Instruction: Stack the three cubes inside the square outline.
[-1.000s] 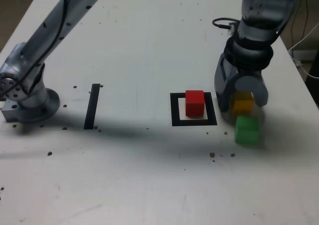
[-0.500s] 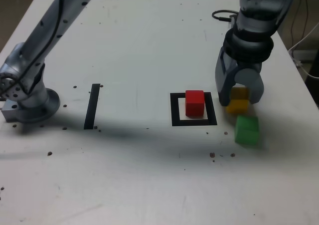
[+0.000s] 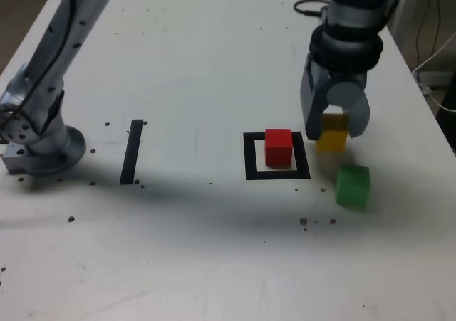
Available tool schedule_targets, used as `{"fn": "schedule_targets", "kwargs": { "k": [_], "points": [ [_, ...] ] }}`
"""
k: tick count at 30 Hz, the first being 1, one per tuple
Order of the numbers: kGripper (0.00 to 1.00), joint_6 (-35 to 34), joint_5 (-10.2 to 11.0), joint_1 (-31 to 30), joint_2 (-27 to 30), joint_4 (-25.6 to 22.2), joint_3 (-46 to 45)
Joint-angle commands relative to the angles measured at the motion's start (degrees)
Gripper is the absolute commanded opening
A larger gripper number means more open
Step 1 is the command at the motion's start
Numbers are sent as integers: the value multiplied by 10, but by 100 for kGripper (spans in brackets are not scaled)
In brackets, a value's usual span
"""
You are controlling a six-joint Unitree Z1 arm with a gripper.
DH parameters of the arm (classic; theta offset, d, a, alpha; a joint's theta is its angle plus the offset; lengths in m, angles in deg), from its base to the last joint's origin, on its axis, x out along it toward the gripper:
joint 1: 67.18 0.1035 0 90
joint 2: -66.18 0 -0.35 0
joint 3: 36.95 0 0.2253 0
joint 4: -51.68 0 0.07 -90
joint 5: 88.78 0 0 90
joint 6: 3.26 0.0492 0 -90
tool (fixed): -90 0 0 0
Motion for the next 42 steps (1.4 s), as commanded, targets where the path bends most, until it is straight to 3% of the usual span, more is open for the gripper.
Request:
{"fn": "schedule_targets", "kwargs": {
  "k": [1, 10, 18, 42],
  "points": [
    [8, 1, 2, 1, 27, -8, -10],
    [8, 5, 0, 1, 88, -19, -73],
    [8, -7, 1, -5, 125, 0, -149],
    [8, -35, 3, -17, 137, 80, -213]
  ]
}}
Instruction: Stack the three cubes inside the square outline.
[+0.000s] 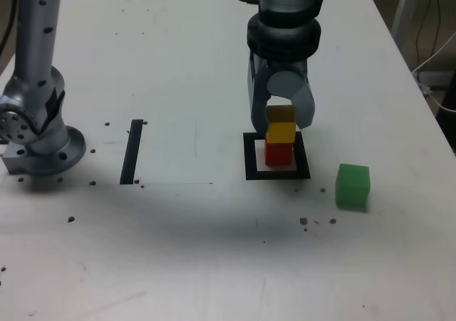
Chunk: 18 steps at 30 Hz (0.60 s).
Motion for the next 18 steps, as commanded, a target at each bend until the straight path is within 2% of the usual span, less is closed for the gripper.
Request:
{"fn": "schedule_targets", "kwargs": {
  "k": [1, 18],
  "points": [
    [8, -1, 1, -1, 2, 4, 0],
    [12, -5, 1, -5, 1, 6, -8]
  ]
}}
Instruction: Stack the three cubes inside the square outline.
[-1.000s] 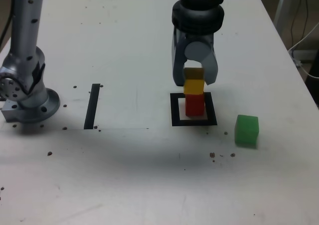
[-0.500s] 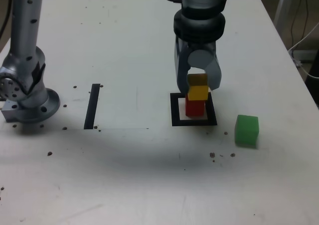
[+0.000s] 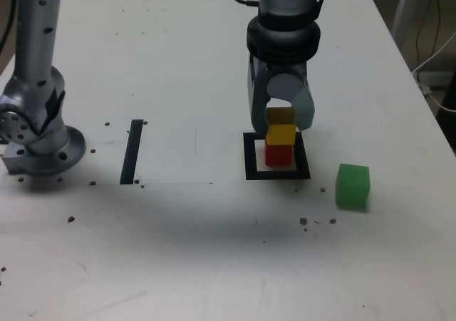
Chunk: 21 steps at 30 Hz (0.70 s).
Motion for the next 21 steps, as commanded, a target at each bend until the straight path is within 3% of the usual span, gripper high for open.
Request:
{"fn": "schedule_targets", "kwargs": {
  "k": [1, 7, 17, 21],
  "points": [
    [13, -3, 0, -3, 1, -1, -1],
    [21, -5, 0, -4, 1, -3, -3],
    [52, -5, 6, -5, -3, -10, -5],
    [58, -5, 7, -5, -2, -8, -7]
  ]
}}
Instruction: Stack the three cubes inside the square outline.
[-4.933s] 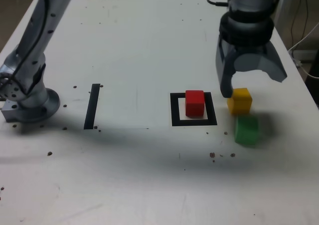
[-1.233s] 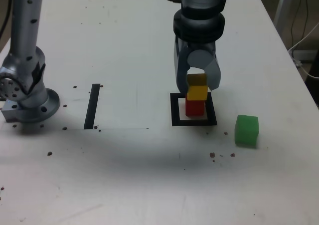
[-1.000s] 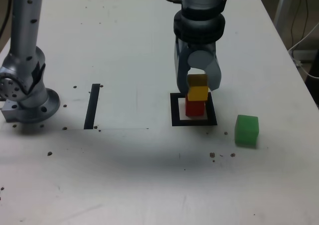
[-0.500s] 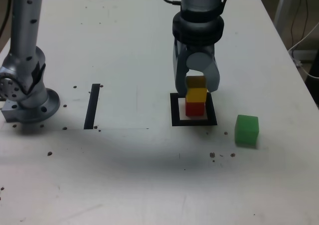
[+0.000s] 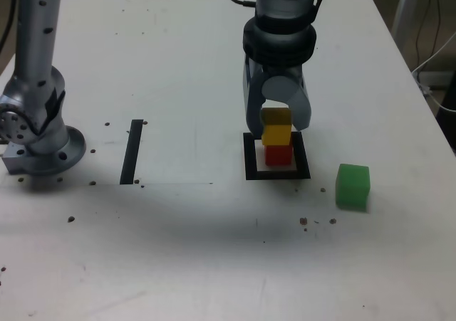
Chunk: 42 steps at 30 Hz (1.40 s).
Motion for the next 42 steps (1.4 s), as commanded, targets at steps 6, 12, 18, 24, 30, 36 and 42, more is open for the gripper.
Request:
{"fn": "schedule_targets", "kwargs": {
  "k": [6, 12, 18, 24, 30, 36, 42],
  "points": [
    [61, -1, 0, -2, 1, 5, -4],
    [86, -2, 0, -3, 3, 6, -6],
    [100, -3, -4, -4, 7, 0, -10],
    [100, -9, -5, -16, 27, -19, -4],
    [100, -21, 13, -47, 49, -82, 39],
    [100, -37, 25, -85, 36, -98, 83],
    [100, -38, 20, -100, -7, -95, 124]
  ]
}}
